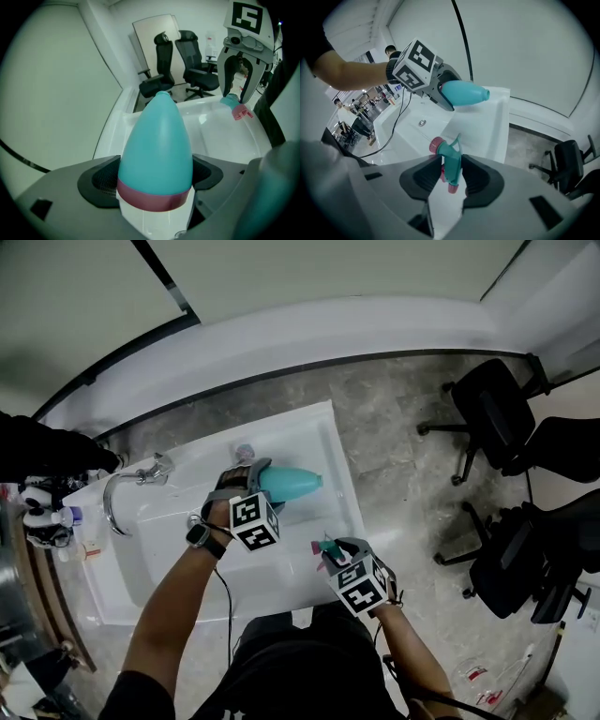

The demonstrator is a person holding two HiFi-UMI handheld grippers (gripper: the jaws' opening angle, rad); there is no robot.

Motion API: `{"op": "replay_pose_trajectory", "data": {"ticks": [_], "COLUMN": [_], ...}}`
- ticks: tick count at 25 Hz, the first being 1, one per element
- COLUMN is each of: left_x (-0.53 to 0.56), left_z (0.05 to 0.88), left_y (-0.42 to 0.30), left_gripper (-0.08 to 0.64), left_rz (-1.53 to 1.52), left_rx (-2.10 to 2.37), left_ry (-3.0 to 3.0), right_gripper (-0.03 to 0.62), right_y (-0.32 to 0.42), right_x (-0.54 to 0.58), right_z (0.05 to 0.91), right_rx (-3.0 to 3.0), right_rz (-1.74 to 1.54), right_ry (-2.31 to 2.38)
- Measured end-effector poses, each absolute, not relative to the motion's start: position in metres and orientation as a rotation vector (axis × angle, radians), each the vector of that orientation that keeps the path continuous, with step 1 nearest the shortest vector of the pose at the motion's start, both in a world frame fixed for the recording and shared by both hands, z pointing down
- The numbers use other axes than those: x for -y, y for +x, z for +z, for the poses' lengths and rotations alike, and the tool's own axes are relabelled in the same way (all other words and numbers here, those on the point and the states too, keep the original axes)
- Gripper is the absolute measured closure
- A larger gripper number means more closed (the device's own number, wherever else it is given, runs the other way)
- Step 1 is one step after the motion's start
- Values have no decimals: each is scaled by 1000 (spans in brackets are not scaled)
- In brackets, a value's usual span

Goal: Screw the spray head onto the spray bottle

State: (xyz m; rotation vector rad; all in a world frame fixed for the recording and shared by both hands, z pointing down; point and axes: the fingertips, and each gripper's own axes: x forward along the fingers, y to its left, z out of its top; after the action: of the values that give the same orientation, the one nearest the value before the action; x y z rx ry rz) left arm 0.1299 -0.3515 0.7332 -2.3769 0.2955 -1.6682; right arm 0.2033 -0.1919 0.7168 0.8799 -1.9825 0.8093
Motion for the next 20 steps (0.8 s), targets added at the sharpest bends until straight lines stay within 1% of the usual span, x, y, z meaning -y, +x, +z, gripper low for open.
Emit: {"op": "replay_pose_trajectory", "data": {"ticks": [9, 20], "left_x": [322, 274], "left_z": [637, 519], "left_y": [94, 41], "left_gripper": [138, 138], "left_rz": [-1519, -1227], "left_rx": [-520, -785], "left_ry": [-2471, -2581], "right_gripper": [451, 451], "right_y": [183, 157], "right_x": [177, 137], "right_z": [623, 516], "right_rx": [2085, 2156], "right_rz": [647, 415], "right_ry": [917, 991]}}
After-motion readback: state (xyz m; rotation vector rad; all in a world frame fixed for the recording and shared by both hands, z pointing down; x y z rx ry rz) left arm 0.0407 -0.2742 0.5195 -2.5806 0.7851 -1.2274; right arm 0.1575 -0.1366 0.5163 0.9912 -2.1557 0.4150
